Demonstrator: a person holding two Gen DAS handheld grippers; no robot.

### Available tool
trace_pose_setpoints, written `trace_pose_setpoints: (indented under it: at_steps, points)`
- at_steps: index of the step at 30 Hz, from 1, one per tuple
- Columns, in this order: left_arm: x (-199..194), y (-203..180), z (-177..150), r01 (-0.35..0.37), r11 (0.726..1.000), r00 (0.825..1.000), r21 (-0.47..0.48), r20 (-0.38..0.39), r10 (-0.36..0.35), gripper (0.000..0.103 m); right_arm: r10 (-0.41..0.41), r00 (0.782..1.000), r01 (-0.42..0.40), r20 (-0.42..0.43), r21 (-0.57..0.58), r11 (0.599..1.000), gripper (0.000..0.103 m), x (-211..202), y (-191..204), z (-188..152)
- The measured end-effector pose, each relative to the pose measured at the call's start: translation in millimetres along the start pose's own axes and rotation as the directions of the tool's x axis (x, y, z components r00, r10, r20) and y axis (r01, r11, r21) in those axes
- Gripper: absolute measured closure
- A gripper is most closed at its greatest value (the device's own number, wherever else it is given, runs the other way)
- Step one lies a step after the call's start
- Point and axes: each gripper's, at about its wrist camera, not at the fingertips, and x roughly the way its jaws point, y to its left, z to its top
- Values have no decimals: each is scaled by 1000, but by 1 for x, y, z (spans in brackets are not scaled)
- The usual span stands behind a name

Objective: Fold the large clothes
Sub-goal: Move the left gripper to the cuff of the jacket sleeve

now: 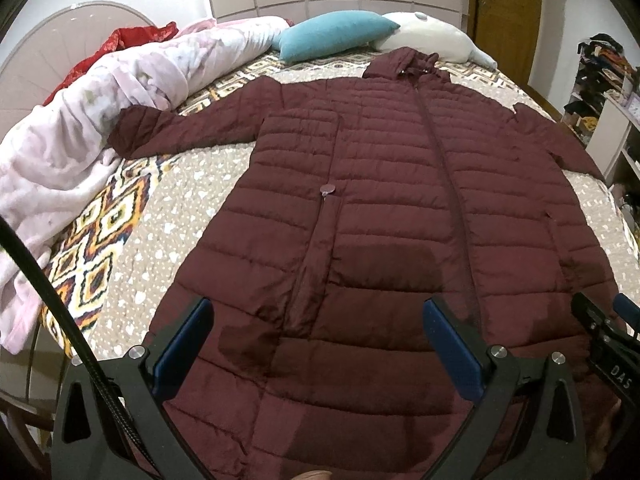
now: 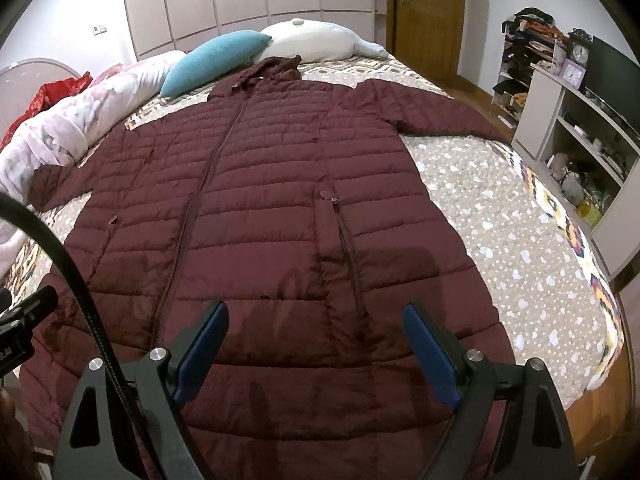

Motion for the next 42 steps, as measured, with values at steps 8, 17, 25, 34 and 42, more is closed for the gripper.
trace_pose_setpoints:
  at_steps: [8, 17, 25, 34, 42]
  points:
    - [31, 4, -8, -10, 1000, 998, -13, -67, 10, 0, -3, 1000, 3, -26, 1, 1000, 12, 10, 0, -2]
    - [63, 4, -25, -35, 999, 991, 0, -126, 34, 0, 3, 999, -3, -44, -4, 1000, 12, 17, 1, -4]
    - [70, 1, -32, -52, 999, 991, -7, -124, 51, 0, 6, 999, -6, -48, -4, 1000, 12, 17, 2, -5]
    - [73, 4, -34, -34, 999, 990, -19, -140, 31, 0, 9, 999, -9, -31, -6, 1000, 12, 5, 3, -3]
    - [61, 18, -28, 19, 999, 990, -48, -136, -25, 0, 12, 1000, -12, 9, -24, 1000, 12, -15, 8, 5]
